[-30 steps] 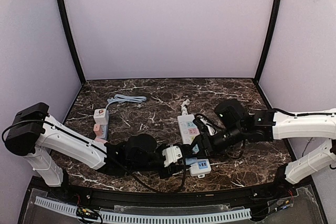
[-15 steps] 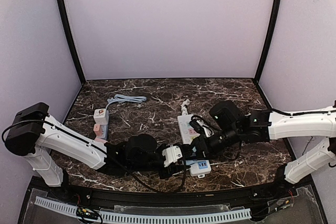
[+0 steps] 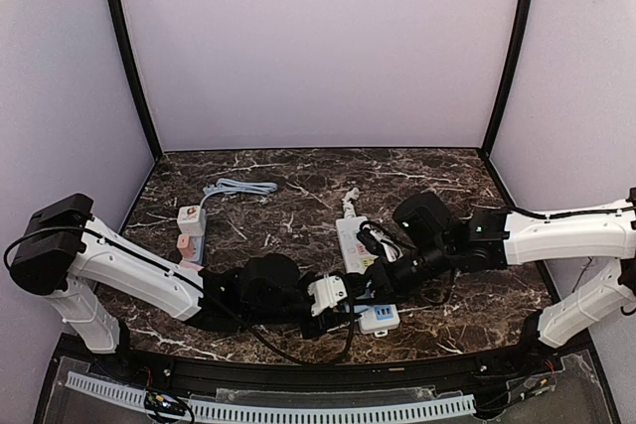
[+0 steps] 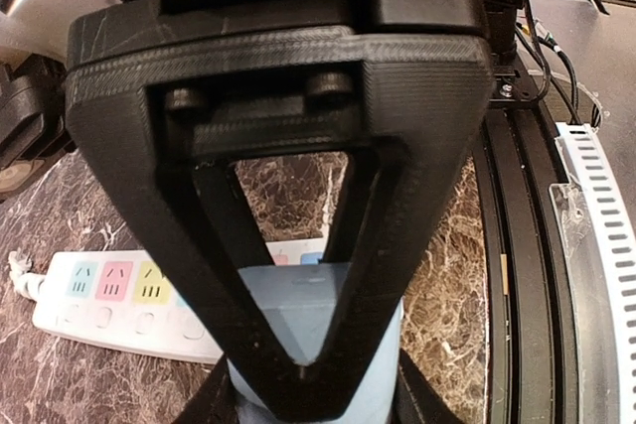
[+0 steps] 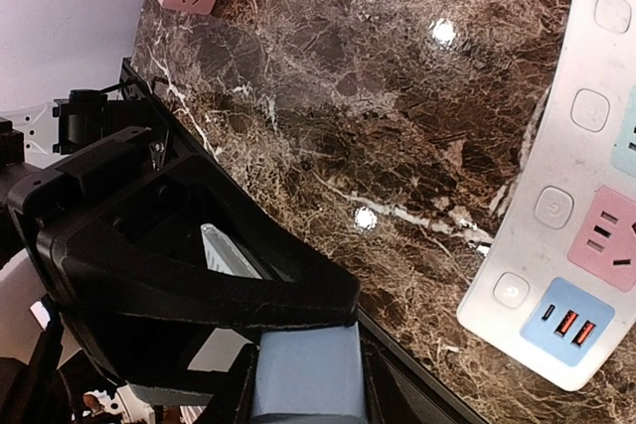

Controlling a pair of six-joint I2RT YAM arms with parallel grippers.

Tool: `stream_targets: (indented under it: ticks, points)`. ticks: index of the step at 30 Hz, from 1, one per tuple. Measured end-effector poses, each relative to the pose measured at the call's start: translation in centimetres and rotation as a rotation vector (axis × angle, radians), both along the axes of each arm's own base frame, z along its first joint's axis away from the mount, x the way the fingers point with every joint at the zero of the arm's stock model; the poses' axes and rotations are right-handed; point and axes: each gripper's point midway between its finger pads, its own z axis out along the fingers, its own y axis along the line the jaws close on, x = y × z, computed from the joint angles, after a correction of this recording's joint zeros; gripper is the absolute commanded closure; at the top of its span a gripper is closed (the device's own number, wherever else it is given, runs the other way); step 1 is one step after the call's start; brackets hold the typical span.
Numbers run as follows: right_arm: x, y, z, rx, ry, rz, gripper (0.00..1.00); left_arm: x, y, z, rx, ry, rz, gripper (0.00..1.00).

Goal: Insert the plug

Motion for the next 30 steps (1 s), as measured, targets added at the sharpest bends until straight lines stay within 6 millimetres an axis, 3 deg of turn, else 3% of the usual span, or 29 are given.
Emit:
stream_targets:
  ticks: [4, 6, 8, 14, 21, 30]
  points:
    - [0.0, 0.1, 0.0, -0.007, -0.002, 0.002, 1.00, 0.2, 0.0, 0.0, -0.002, 0.003, 0.012, 0.20]
    - [0.1, 0.0, 0.1, -0.016, -0.015, 0.004, 1.00, 0.3, 0.0, 0.3, -0.022, 0.008, 0.025, 0.07]
    - [0.3, -0.1, 0.1, -0.030, -0.027, -0.001, 1.00, 0.4, 0.1, 0.4, -0.035, 0.011, 0.037, 0.02]
    - [1.3, -0.6, 0.8, -0.077, -0.079, -0.021, 1.00, 0.7, 1.1, 0.8, -0.059, 0.010, 0.073, 0.01]
    - [3.3, -1.7, 1.6, -0.138, -0.129, -0.048, 1.00, 1.9, 2.7, 2.9, -0.131, -0.018, 0.162, 0.01]
    - [6.5, -4.2, 0.2, -0.276, -0.141, -0.085, 1.00, 4.9, 6.1, 4.5, -0.194, -0.075, 0.386, 0.01]
